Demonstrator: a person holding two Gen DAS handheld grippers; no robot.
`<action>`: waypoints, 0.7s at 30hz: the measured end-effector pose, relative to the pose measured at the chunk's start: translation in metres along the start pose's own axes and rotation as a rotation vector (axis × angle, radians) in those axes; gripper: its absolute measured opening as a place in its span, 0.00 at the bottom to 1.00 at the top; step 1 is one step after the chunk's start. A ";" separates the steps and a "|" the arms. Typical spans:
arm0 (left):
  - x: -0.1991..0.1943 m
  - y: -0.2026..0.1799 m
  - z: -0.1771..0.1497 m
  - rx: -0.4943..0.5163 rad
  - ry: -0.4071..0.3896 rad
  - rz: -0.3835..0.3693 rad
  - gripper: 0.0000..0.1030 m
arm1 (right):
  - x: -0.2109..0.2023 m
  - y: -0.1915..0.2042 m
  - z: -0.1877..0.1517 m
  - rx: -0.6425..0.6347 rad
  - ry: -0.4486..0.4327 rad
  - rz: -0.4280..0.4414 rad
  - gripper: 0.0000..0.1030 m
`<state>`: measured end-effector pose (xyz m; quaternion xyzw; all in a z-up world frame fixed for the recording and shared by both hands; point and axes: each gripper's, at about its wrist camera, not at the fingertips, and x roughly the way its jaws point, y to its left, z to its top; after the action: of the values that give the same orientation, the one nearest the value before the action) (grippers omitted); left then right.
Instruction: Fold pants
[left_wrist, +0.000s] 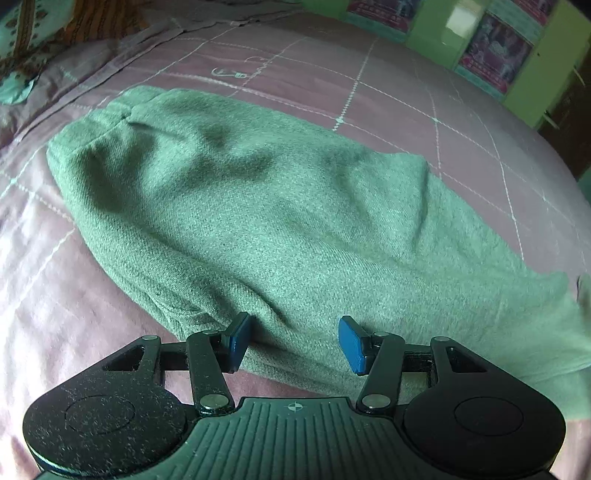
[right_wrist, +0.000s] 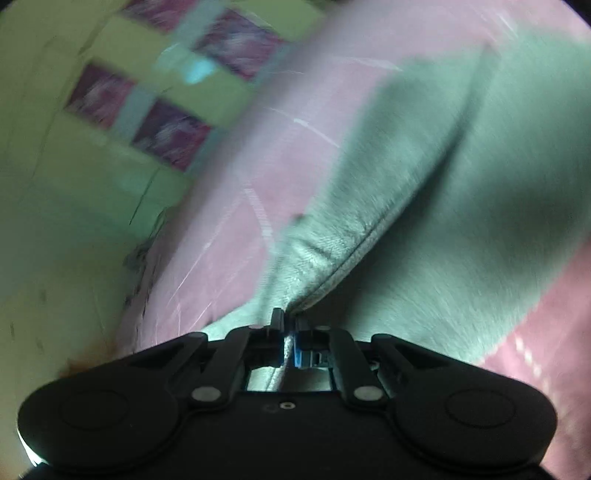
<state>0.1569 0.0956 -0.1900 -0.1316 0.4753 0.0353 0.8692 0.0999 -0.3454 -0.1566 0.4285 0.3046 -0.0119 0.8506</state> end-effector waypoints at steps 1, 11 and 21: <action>-0.001 0.000 -0.001 0.006 -0.003 0.000 0.51 | -0.008 0.007 0.000 -0.039 -0.005 0.007 0.04; -0.008 -0.007 0.001 0.028 -0.023 0.036 0.51 | -0.008 -0.014 -0.025 -0.277 0.159 -0.235 0.11; -0.011 -0.071 -0.012 0.072 0.013 -0.078 0.51 | -0.037 -0.055 0.032 -0.038 0.051 -0.212 0.31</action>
<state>0.1543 0.0244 -0.1731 -0.1190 0.4767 -0.0163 0.8708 0.0701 -0.4127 -0.1626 0.3778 0.3699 -0.0848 0.8445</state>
